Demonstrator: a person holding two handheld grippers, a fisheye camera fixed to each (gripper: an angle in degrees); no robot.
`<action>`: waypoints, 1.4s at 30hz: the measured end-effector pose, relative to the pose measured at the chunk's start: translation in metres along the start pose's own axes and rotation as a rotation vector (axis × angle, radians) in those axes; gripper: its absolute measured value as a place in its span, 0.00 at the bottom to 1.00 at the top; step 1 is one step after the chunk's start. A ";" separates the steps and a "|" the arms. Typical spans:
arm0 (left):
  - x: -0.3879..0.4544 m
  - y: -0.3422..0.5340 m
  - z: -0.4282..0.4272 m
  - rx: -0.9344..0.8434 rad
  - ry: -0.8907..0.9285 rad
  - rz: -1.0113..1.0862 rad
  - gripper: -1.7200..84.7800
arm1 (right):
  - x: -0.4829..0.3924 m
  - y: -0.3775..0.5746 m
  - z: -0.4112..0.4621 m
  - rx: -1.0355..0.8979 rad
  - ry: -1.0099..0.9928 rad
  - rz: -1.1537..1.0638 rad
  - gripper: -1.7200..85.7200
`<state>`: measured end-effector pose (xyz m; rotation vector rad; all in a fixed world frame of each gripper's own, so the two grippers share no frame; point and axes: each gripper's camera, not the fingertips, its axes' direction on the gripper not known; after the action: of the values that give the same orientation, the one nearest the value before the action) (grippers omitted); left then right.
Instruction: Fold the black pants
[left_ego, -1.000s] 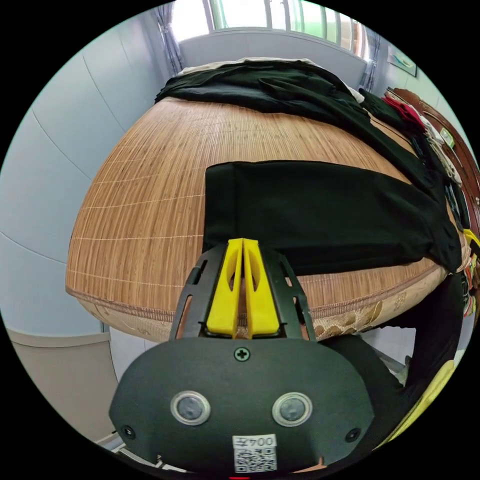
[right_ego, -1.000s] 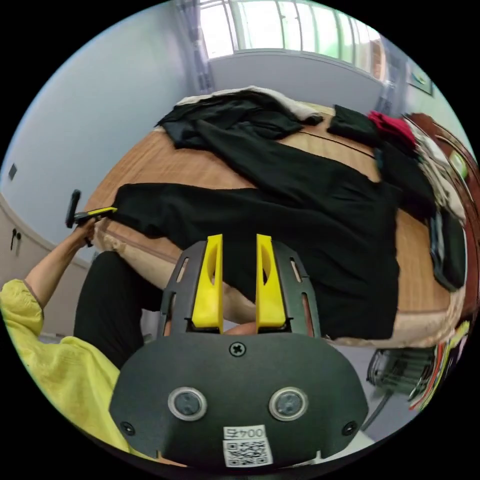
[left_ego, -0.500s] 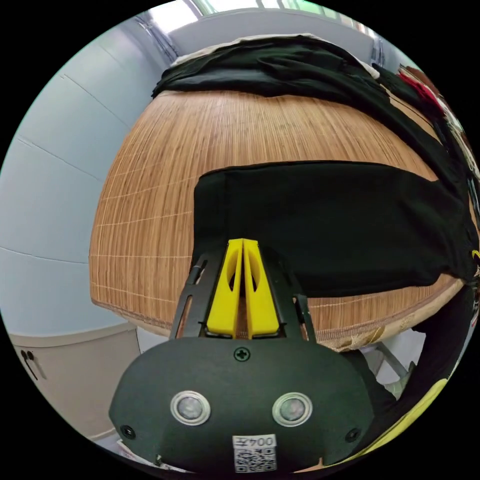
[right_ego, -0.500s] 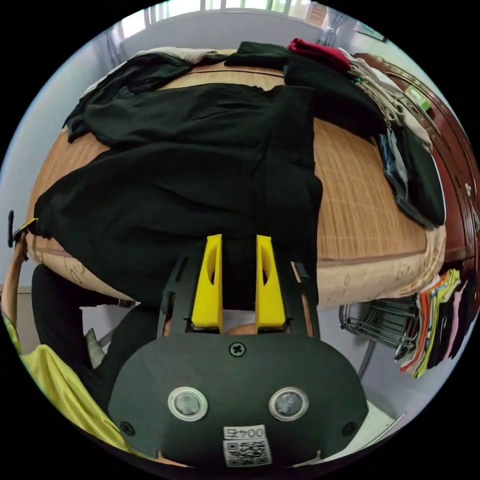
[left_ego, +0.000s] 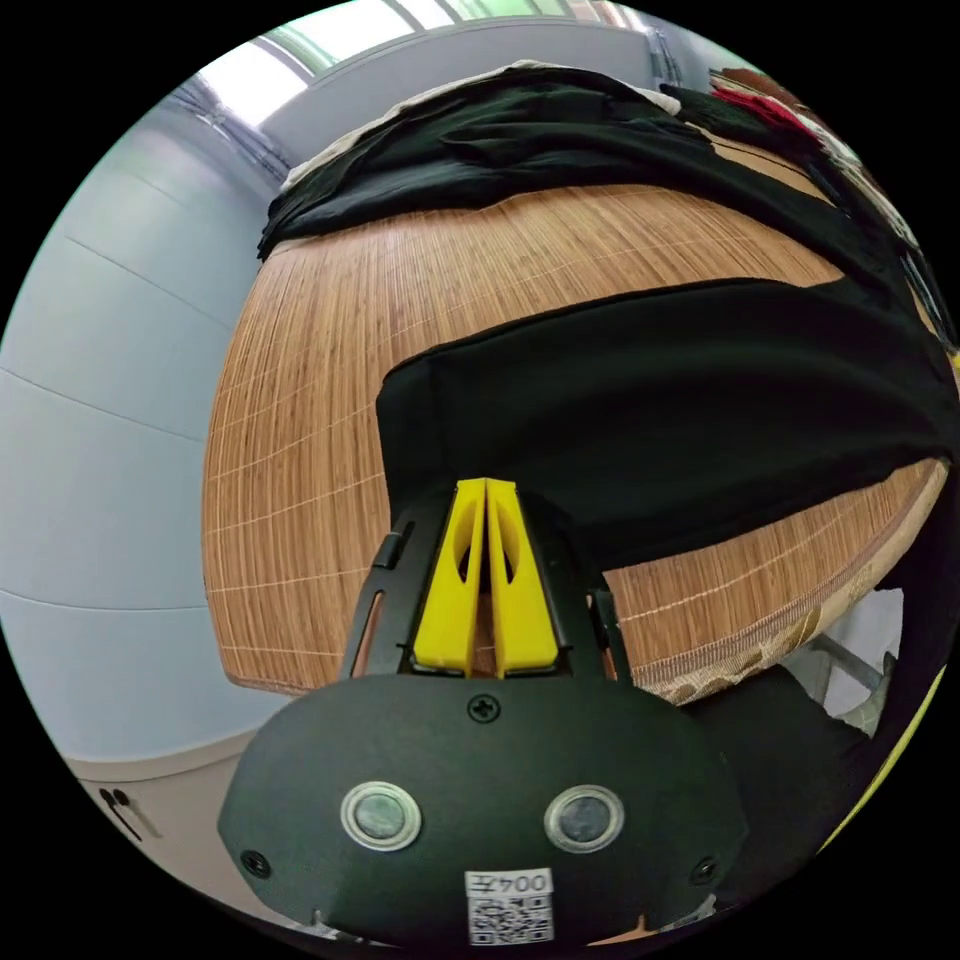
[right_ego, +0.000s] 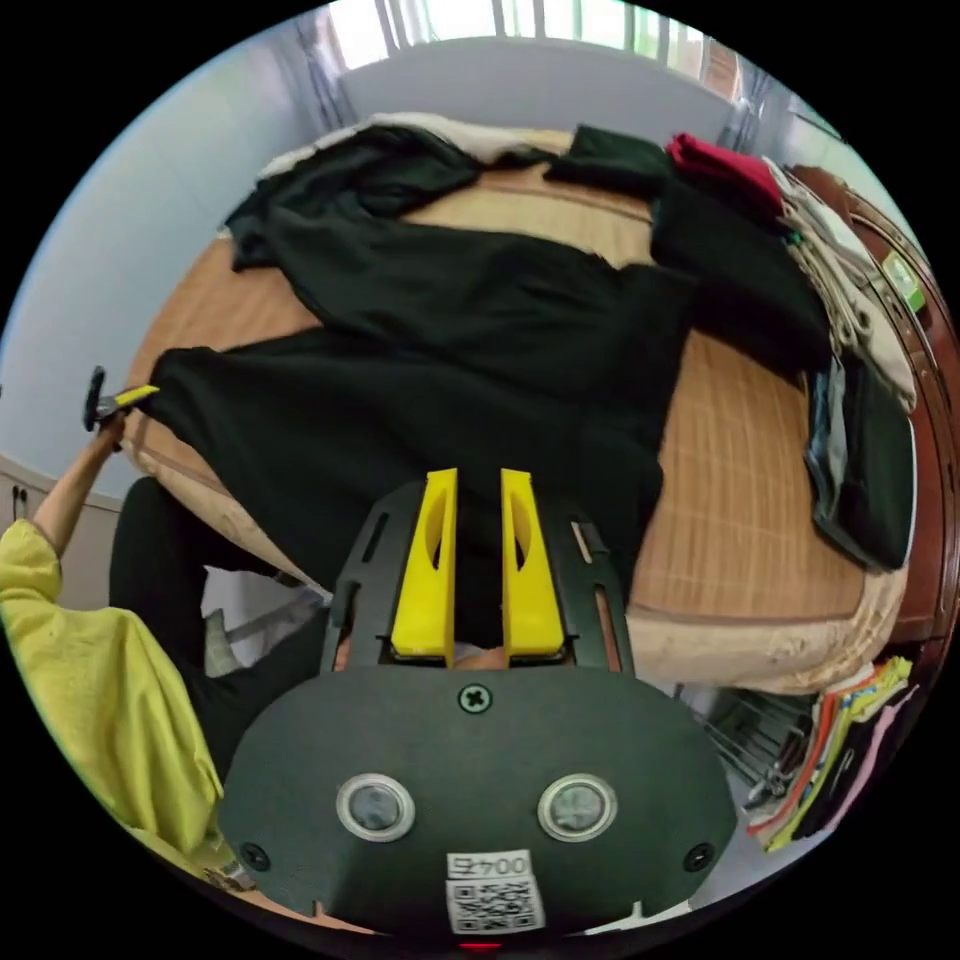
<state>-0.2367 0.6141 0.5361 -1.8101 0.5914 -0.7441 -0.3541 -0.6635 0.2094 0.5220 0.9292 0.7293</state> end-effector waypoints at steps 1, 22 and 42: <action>0.000 0.001 -0.006 0.000 -0.003 -0.002 0.02 | -0.020 -0.010 -0.007 0.064 -0.036 -0.034 0.11; 0.067 0.004 -0.038 0.211 0.404 -0.111 0.02 | -0.349 -0.288 0.129 -0.247 -0.010 -0.994 0.12; 0.070 0.005 -0.059 0.255 0.345 -0.097 0.02 | -0.395 -0.350 0.119 -0.188 0.005 -0.974 0.01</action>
<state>-0.2317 0.5263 0.5620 -1.4931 0.6026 -1.1581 -0.2915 -1.2001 0.2381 -0.1275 0.9698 -0.0723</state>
